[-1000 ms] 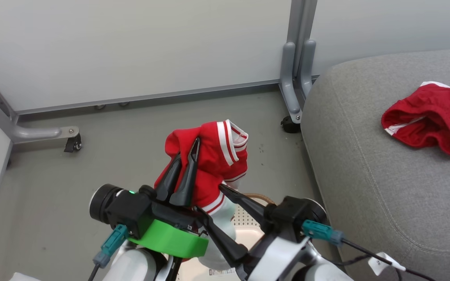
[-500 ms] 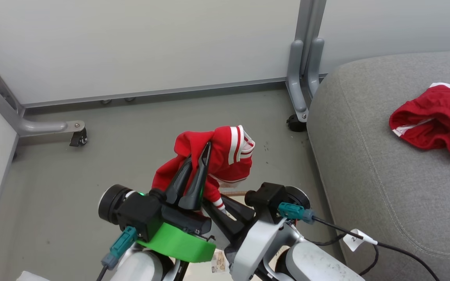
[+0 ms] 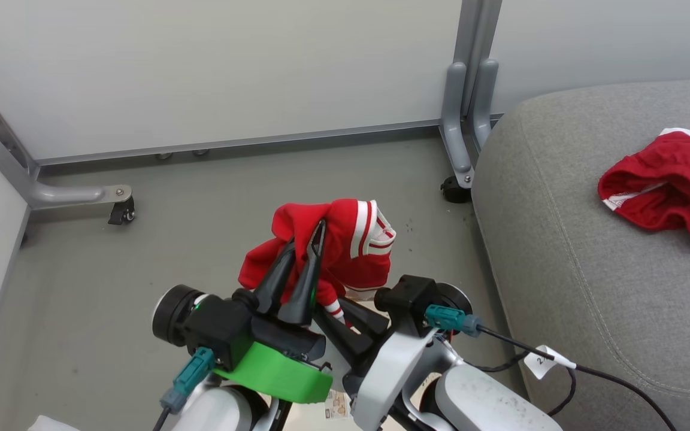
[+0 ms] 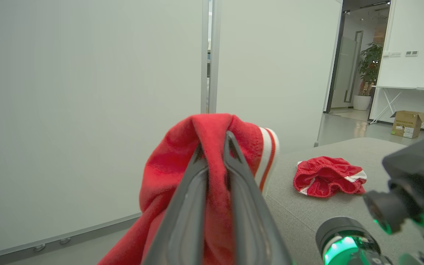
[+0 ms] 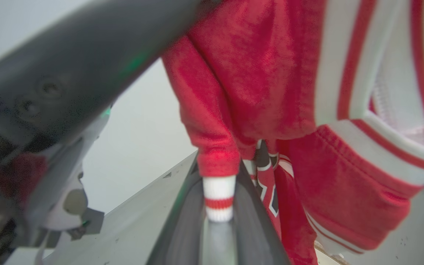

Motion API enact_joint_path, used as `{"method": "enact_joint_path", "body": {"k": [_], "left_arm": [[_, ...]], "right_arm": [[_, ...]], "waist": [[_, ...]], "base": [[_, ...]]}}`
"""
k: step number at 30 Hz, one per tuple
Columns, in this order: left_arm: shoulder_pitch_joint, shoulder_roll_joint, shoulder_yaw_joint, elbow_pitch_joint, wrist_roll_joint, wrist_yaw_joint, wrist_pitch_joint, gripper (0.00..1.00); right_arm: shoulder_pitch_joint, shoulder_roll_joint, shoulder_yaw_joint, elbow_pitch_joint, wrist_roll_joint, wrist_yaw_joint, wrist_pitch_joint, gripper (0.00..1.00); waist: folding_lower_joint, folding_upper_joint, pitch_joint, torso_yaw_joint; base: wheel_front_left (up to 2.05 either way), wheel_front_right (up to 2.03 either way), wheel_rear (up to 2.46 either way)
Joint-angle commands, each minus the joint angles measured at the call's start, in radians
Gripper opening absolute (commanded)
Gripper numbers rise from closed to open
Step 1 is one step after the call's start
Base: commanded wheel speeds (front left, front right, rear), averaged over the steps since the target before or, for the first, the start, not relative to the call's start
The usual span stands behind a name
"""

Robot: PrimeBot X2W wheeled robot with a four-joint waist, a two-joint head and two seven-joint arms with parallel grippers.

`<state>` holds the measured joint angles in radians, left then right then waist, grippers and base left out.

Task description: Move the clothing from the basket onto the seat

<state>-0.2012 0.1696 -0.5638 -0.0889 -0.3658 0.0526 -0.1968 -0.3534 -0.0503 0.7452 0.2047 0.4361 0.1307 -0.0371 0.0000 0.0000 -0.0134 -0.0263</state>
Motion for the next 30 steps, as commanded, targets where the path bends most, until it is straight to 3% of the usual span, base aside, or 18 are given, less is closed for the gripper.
{"method": "enact_joint_path", "body": {"k": [1, 9, 21, 30], "left_arm": [[-0.015, 0.006, -0.004, 0.000, 0.010, 0.006, -0.001, 1.00], [0.021, 0.042, -0.030, -0.021, 0.036, 0.008, 0.028, 1.00], [0.131, 0.146, -0.108, -0.047, 0.040, -0.025, 0.136, 1.00], [0.168, 0.173, -0.126, -0.030, 0.028, -0.024, 0.161, 1.00]], "right_arm": [[-0.015, -0.001, -0.003, 0.005, 0.003, 0.000, -0.009, 0.00], [-0.041, -0.001, -0.034, 0.037, -0.012, 0.000, -0.020, 0.00], [-0.073, -0.001, -0.087, 0.138, -0.037, 0.000, -0.053, 0.00], [-0.078, -0.001, -0.096, 0.178, -0.033, 0.000, -0.068, 0.00]], "waist": [[0.0000, 0.0000, 0.002, 0.002], [0.0000, 0.0000, 0.003, 0.007], [0.0000, 0.0000, 0.004, 0.039], [0.0000, 0.0000, 0.005, 0.040]], "base": [[0.00, 0.00, 0.00], [0.00, 0.00, 0.00], [0.00, 0.00, 0.00], [0.00, 0.00, 0.00]]}}
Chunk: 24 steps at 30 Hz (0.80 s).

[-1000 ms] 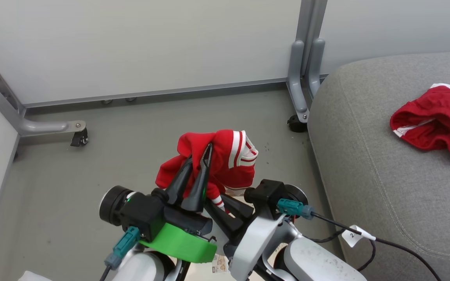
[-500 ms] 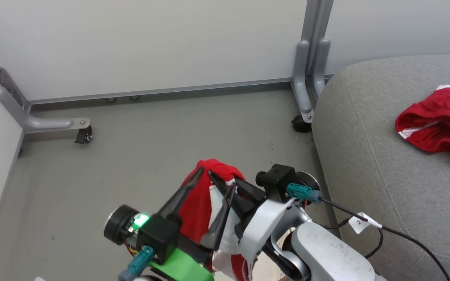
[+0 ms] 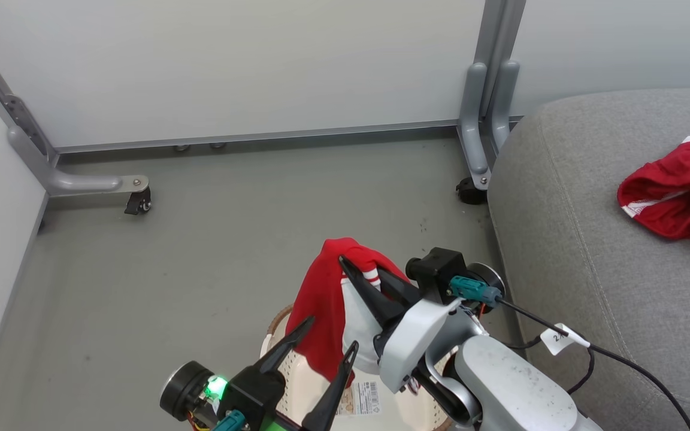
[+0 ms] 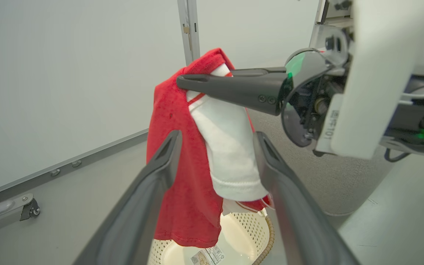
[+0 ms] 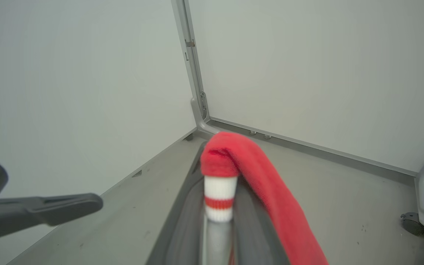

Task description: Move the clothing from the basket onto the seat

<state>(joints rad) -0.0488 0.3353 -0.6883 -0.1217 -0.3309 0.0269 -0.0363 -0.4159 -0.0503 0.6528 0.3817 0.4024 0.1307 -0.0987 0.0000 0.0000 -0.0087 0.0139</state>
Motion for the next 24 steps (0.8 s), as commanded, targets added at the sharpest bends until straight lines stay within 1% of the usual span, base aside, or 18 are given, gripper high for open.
{"method": "enact_joint_path", "body": {"k": [1, 7, 13, 19, 24], "left_arm": [[0.015, 0.008, -0.002, 0.006, -0.005, 0.003, -0.001, 1.00], [0.013, 0.010, -0.004, 0.023, -0.007, 0.008, -0.005, 1.00], [0.003, 0.014, 0.001, 0.031, -0.001, 0.016, -0.013, 1.00], [-0.030, 0.015, 0.003, 0.042, 0.008, 0.019, -0.017, 1.00], [-0.055, 0.012, 0.003, 0.047, 0.016, 0.016, -0.024, 1.00]], "right_arm": [[-0.016, -0.001, -0.004, 0.005, 0.002, 0.000, -0.009, 0.00], [-0.020, -0.001, -0.006, 0.018, 0.003, 0.000, -0.016, 0.00], [-0.031, -0.001, -0.011, 0.015, -0.005, 0.000, -0.021, 0.00], [-0.052, -0.001, -0.034, 0.005, -0.010, 0.000, -0.027, 0.00], [-0.070, -0.003, -0.059, 0.001, -0.022, 0.000, -0.034, 0.00]], "waist": [[0.0000, 0.0000, 0.000, -0.002], [0.0000, 0.0000, 0.006, -0.014], [0.0000, 0.0000, 0.031, -0.050], [0.0000, 0.0000, 0.076, -0.119], [0.0000, 0.0000, 0.116, -0.197]], "base": [[0.00, 0.00, 0.00], [0.00, 0.00, 0.00], [0.00, 0.00, 0.00], [0.00, 0.00, 0.00], [0.00, 0.00, 0.00]]}}
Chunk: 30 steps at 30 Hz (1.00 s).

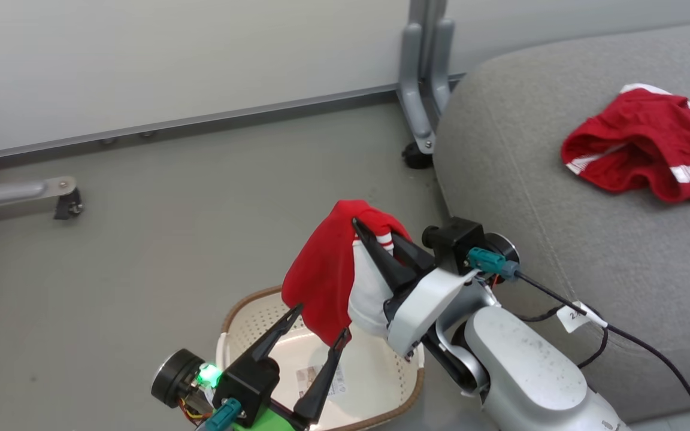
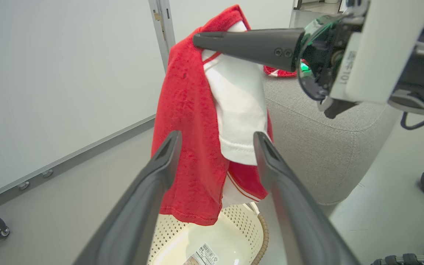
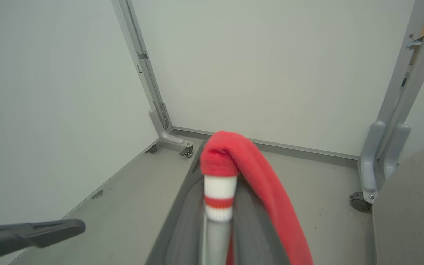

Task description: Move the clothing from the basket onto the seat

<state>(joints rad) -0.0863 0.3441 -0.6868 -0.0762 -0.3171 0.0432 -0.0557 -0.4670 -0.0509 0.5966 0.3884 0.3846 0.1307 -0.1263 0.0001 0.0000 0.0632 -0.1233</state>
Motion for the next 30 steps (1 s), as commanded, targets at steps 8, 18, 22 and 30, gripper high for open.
{"method": "enact_joint_path", "body": {"k": [8, 18, 22, 30], "left_arm": [[-0.072, 0.010, -0.011, -0.008, 0.025, -0.014, 0.011, 1.00], [-0.109, 0.022, -0.019, -0.041, 0.043, -0.015, 0.039, 1.00], [-0.125, 0.023, -0.032, -0.056, 0.049, -0.024, 0.051, 1.00], [-0.176, 0.016, -0.053, -0.080, 0.066, -0.042, 0.065, 1.00]], "right_arm": [[-0.035, -0.006, -0.077, -0.006, -0.016, 0.000, -0.033, 0.00], [-0.051, -0.005, -0.126, 0.014, 0.010, 0.000, -0.070, 0.00], [-0.065, -0.008, -0.149, 0.025, 0.016, 0.000, -0.083, 0.00], [-0.169, -0.072, -0.245, 0.053, -0.005, 0.000, -0.109, 0.00]], "waist": [[-0.0001, 0.0000, 0.119, -0.196], [-0.0001, 0.0000, 0.186, -0.314], [-0.0001, 0.0000, 0.206, -0.343], [-0.0001, 0.0000, 0.264, -0.340]], "base": [[0.00, 0.00, 0.00], [0.00, 0.00, 0.00], [0.00, 0.00, 0.00], [0.00, 0.00, 0.00]]}}
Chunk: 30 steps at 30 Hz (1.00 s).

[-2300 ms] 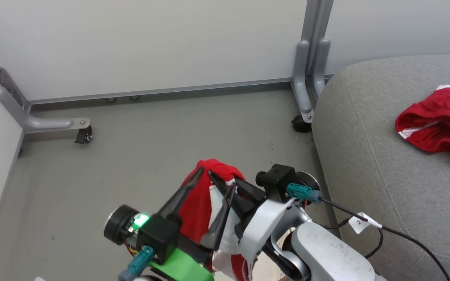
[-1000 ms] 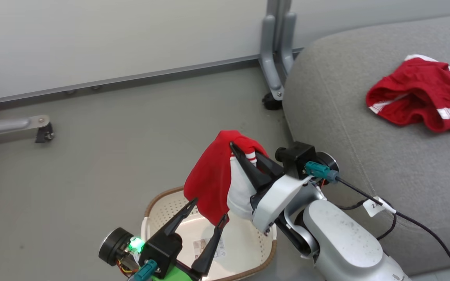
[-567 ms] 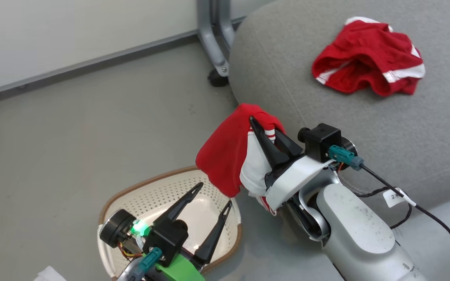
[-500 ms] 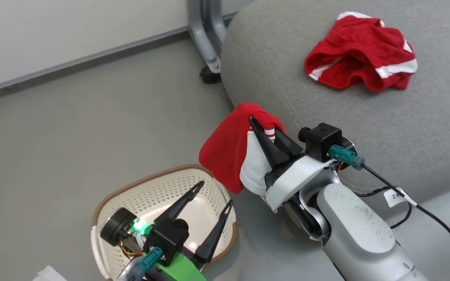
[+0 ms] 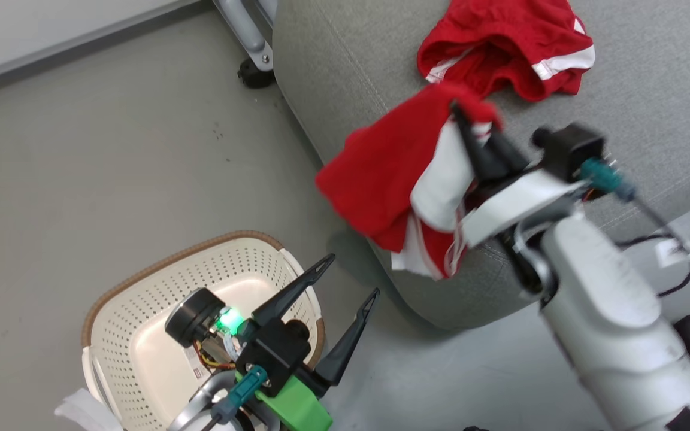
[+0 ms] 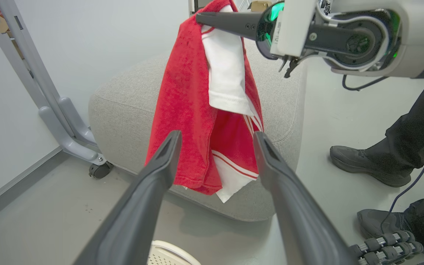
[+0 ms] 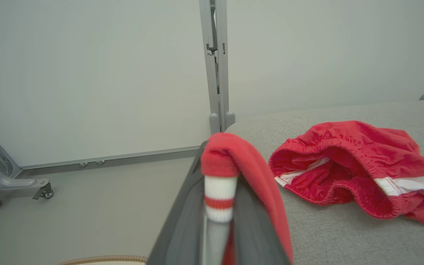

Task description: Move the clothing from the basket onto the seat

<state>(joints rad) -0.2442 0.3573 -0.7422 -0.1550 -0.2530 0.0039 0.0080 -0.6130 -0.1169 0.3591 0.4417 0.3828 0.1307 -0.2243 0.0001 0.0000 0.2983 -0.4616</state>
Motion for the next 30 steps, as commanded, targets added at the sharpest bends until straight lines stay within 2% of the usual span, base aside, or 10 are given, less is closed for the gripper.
{"method": "enact_joint_path", "body": {"k": [1, 10, 17, 21, 27, 28, 30], "left_arm": [[-0.026, 0.002, 0.001, -0.005, 0.006, -0.004, 0.002, 1.00], [-0.123, 0.000, -0.015, -0.028, 0.041, -0.040, 0.007, 1.00], [-0.210, -0.013, -0.048, -0.038, 0.069, -0.078, 0.003, 1.00], [-0.246, -0.013, -0.061, -0.034, 0.079, -0.090, 0.000, 1.00], [-0.273, -0.018, -0.076, -0.024, 0.079, -0.099, -0.004, 1.00], [-0.277, -0.017, -0.078, -0.022, 0.080, -0.100, -0.006, 1.00], [-0.282, -0.018, -0.081, -0.017, 0.082, -0.099, -0.009, 1.00]], "right_arm": [[-0.042, -0.017, -0.025, 0.005, -0.007, 0.000, -0.012, 0.00], [-0.310, -0.184, -0.229, 0.018, -0.056, 0.000, -0.027, 0.00], [-0.470, -0.340, -0.329, 0.063, -0.076, 0.000, 0.006, 0.00], [-0.495, -0.387, -0.352, 0.161, -0.069, 0.000, 0.015, 0.00], [-0.457, -0.382, -0.383, 0.359, -0.044, 0.000, -0.009, 0.00], [-0.448, -0.379, -0.385, 0.386, -0.043, 0.000, -0.011, 0.05], [-0.434, -0.374, -0.405, 0.437, -0.036, 0.000, -0.024, 0.60]], "waist": [[-0.0001, 0.0000, 0.038, 0.003], [-0.0001, 0.0000, 0.139, 0.085], [-0.0001, 0.0000, 0.223, 0.158], [-0.0001, 0.0000, 0.273, 0.190], [-0.0001, 0.0000, 0.328, 0.220], [-0.0001, 0.0000, 0.332, 0.222], [-0.0001, 0.0000, 0.336, 0.225]], "base": [[0.00, 0.00, 0.00], [0.00, 0.00, 0.00], [0.00, 0.00, 0.00], [0.00, 0.00, 0.00], [0.00, 0.00, 0.00], [0.00, 0.00, 0.00], [0.00, 0.00, 0.00]]}}
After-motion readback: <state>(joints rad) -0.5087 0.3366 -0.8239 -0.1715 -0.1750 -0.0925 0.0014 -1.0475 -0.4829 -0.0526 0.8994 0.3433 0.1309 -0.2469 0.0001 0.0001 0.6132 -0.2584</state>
